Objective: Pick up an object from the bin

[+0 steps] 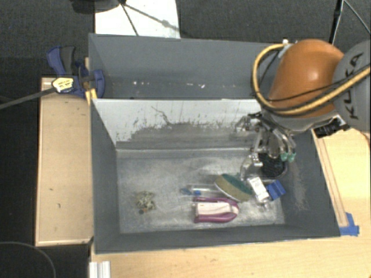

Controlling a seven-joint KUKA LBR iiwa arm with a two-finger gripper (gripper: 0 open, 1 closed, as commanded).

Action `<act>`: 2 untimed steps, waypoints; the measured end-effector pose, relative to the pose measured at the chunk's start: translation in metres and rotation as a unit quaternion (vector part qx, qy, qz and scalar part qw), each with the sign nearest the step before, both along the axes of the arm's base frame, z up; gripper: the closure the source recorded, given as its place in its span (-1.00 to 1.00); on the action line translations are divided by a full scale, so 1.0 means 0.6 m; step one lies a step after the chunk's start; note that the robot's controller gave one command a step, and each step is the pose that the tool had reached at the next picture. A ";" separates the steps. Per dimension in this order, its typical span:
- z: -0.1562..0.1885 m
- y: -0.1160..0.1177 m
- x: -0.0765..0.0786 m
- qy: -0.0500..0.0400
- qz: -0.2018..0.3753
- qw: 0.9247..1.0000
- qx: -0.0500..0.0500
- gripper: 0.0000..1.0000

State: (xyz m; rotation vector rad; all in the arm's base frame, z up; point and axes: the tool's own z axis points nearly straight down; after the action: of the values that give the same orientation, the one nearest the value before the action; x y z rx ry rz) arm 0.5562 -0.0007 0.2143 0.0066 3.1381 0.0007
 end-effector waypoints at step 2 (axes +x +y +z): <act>-0.208 0.024 -0.087 0.000 0.018 1.000 0.000 1.00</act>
Offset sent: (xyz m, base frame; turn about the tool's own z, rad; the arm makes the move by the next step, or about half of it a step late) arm -0.0610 0.0153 -0.1443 -0.0413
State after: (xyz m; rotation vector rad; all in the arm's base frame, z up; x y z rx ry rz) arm 0.5040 0.0136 0.0898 -0.0485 3.1387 0.0010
